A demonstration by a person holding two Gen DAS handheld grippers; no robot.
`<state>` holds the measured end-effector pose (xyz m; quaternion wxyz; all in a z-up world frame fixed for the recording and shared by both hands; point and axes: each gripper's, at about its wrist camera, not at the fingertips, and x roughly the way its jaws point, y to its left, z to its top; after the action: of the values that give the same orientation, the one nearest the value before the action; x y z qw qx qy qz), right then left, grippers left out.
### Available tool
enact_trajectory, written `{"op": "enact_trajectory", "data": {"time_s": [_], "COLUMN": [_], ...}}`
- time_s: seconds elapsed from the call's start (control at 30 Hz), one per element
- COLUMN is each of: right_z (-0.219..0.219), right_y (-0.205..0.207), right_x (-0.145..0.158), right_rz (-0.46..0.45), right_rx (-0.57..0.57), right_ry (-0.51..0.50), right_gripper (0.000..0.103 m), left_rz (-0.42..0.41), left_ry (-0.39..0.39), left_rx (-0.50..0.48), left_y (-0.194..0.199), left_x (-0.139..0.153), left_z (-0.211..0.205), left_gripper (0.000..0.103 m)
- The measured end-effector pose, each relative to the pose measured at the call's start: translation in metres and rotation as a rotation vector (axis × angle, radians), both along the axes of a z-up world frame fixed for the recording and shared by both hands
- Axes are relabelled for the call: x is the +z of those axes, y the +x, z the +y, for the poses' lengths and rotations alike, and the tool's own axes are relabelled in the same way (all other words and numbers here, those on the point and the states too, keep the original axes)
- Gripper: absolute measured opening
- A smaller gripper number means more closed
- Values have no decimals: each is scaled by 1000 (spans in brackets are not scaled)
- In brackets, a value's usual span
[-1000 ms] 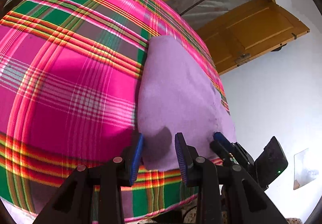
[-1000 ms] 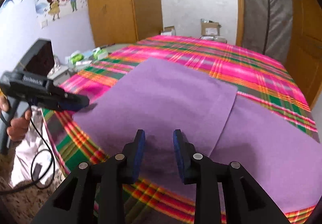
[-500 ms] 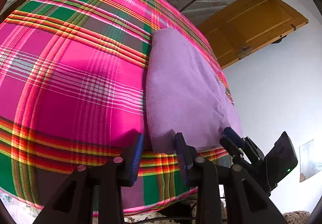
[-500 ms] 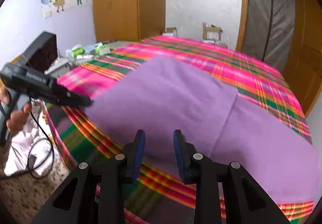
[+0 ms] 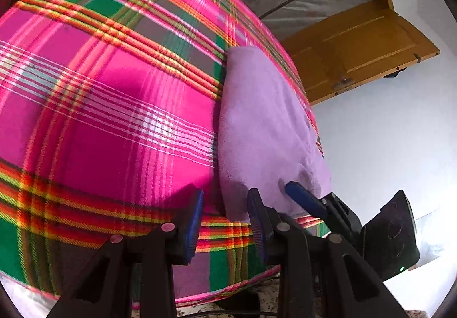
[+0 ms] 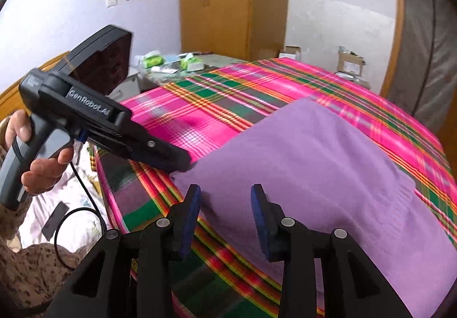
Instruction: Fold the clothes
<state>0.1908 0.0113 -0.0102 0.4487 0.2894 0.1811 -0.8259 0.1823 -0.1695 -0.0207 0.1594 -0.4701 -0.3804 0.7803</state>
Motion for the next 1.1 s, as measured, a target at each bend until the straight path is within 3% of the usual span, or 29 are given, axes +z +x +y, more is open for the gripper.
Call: {"op": "enact_trajectory", "data": {"time_s": [0.1,0.2,0.43,0.83,1.0,1.1], "right_z": [-8,-13,-29,-59,-63,-61], "right_y": [2,4,10,6,-3,-4], "right_x": [-2,-4,-10,-18,-19,-20], "right_rz": [6,1,55,124,94,77], "right_rx": [23,38,31,-77,-150,-155], "right_ry": [10,13,65,132,141,133], "right_gripper": [41,56,56,56,53,49], "left_rz": [-9,-8,6,22,36,57], "left_ry": [39,69,134,163,112,79], "left_rx": [-16,-32,-59,-82,-43,10], "left_y": [-6,-10,-19,-29,-30,-30], "left_x": [-4,-6,-2,7,11,14], "left_z": [0,1,3,2,-7,-19], "left_gripper": [32,32,31,31,32,38]}}
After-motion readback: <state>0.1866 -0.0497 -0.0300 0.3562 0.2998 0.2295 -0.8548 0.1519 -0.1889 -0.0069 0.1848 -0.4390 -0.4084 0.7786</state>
